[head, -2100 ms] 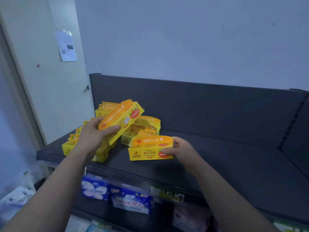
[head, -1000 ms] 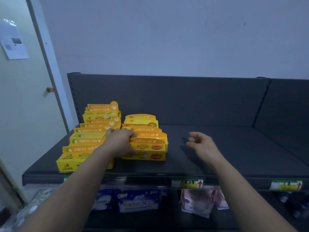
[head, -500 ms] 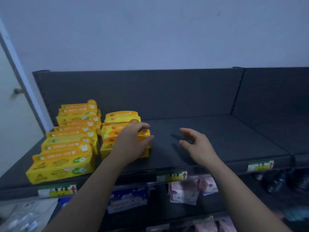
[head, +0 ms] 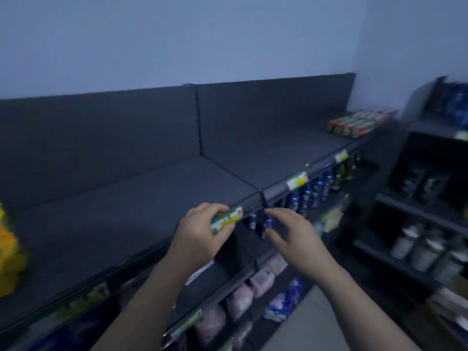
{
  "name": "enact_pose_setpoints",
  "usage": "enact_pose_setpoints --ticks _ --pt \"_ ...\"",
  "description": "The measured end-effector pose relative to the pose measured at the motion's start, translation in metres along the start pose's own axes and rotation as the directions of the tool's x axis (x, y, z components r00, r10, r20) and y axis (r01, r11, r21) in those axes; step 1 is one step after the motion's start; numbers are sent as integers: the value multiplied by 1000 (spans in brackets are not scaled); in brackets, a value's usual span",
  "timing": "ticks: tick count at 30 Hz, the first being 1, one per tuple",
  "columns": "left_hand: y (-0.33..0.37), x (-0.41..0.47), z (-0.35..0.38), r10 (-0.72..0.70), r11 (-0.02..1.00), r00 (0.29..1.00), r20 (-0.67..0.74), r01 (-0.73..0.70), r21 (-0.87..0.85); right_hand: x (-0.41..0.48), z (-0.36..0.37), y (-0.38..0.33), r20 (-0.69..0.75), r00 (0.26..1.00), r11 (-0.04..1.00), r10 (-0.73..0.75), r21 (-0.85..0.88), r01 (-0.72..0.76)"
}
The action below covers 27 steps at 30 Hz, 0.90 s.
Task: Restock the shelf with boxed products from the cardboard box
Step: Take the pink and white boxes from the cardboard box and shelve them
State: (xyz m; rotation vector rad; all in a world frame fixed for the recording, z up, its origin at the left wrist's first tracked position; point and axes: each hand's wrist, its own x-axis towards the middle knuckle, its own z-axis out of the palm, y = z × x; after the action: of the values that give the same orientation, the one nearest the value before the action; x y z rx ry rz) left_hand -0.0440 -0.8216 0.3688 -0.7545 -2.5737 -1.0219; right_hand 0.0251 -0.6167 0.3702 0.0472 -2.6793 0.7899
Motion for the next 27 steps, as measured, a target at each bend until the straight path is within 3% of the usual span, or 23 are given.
enact_pose_setpoints --ticks 5,13,19,27 --pt "77 37 117 124 992 973 196 -115 -57 -47 -56 116 -36 971 969 236 -69 -238" --pt "187 52 296 246 960 859 450 -154 -232 -146 -130 265 -73 816 811 574 -89 -578" --pt "244 51 403 308 947 705 639 -160 -280 -209 -162 336 -147 611 617 778 -5 -787" --pt "291 68 527 319 946 507 801 -126 -297 -245 -183 424 -145 352 370 925 128 -920"
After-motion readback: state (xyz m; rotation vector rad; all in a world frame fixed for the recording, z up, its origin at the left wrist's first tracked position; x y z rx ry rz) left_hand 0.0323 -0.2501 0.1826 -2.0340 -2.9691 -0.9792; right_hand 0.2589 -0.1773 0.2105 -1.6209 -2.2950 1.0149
